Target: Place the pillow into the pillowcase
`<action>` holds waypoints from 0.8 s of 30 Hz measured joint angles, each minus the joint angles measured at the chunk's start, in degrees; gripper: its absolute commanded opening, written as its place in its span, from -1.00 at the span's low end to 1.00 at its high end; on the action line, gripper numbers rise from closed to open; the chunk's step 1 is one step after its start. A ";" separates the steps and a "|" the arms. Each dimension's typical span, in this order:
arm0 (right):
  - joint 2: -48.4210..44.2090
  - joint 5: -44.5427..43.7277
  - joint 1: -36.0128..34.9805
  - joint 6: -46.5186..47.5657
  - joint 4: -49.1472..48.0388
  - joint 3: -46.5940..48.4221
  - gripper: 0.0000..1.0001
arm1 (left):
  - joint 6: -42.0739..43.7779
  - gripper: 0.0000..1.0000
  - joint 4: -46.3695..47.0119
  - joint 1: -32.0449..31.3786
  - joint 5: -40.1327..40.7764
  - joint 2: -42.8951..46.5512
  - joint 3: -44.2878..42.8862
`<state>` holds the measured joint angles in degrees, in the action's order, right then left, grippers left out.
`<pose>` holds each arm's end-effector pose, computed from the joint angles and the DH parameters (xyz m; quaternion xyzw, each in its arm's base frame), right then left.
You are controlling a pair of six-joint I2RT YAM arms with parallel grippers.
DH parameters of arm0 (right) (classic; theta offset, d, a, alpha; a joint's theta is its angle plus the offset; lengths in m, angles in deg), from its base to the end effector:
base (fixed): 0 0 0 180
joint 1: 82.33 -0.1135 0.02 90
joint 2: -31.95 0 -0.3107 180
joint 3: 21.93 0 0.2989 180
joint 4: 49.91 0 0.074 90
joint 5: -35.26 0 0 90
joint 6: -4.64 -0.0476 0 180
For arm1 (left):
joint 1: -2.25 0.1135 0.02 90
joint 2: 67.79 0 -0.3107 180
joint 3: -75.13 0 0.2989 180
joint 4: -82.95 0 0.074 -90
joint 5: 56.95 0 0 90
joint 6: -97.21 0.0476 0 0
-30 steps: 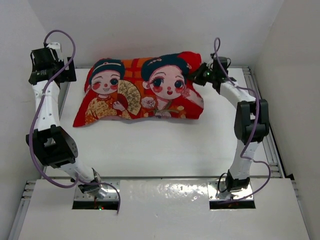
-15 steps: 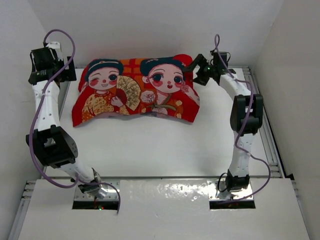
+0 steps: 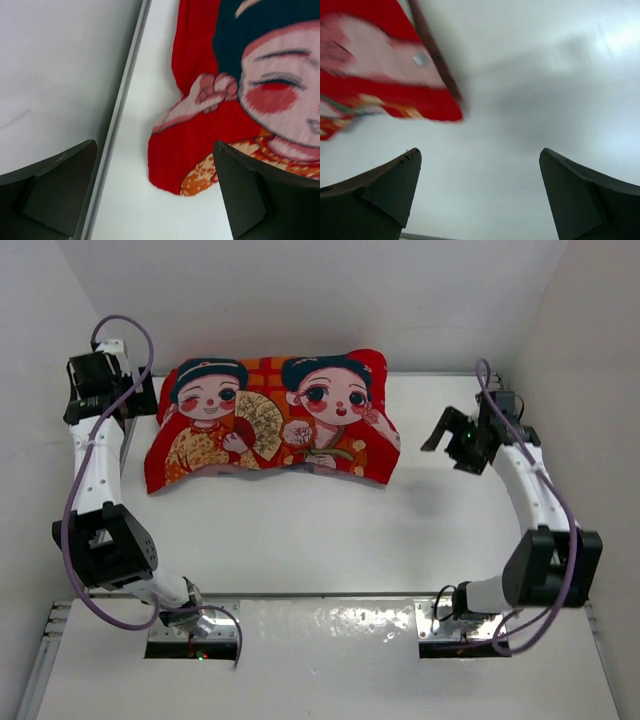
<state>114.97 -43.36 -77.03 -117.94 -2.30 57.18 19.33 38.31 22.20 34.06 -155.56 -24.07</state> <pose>0.3549 -0.0235 0.3071 0.2740 0.8992 0.1683 0.2966 0.3782 0.1382 0.4166 -0.0642 0.8773 0.1388 0.4549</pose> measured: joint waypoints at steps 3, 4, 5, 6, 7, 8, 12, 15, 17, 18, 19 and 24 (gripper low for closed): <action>-6.78 -5.25 -0.61 -0.02 4.35 -6.80 0.98 | 0.07 0.99 0.17 0.04 0.83 0.81 4.04; -8.55 -7.10 -0.37 -0.37 5.40 -8.68 0.98 | 0.20 0.99 0.09 0.04 1.01 1.22 5.31; -10.14 -8.55 -0.09 -0.55 6.34 -10.25 0.98 | 0.52 0.99 -0.26 0.04 1.18 1.66 6.45; -11.74 -9.99 0.17 -0.68 7.56 -11.67 0.98 | 1.03 0.99 -0.66 0.04 1.44 2.16 7.52; -13.16 -11.19 0.44 -0.81 8.50 -12.66 0.98 | 1.53 0.99 -0.76 0.11 1.77 2.78 8.66; -14.73 -12.28 0.66 -0.85 9.51 -13.55 0.98 | 2.05 0.99 -0.79 0.24 2.45 3.69 10.10; -20.98 -16.17 0.87 -0.59 11.69 -15.93 0.98 | 3.06 0.99 -0.85 2.19 4.50 7.72 16.55; -25.31 -17.38 1.07 -0.37 11.63 -19.10 0.98 | 2.36 0.99 -0.35 4.04 5.27 9.33 20.96; -26.88 -17.35 1.33 -0.35 11.61 -20.98 0.98 | 1.68 0.99 -0.42 4.83 5.18 9.53 23.28; -27.28 -17.33 1.33 -0.35 11.65 -21.73 0.98 | 1.46 0.99 -0.70 4.92 5.01 9.53 23.98; -27.52 -17.35 1.33 -0.33 11.63 -22.21 0.98 | 1.29 0.99 -1.18 4.92 4.85 9.53 24.26; -28.04 -17.86 1.38 0.09 11.17 -22.77 0.98 | 1.46 0.99 -1.70 4.92 4.42 9.55 22.43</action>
<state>86.93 -61.22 -75.65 -117.85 8.87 34.41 20.79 36.60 27.11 38.48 -146.01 -1.64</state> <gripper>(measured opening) 0.985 0.996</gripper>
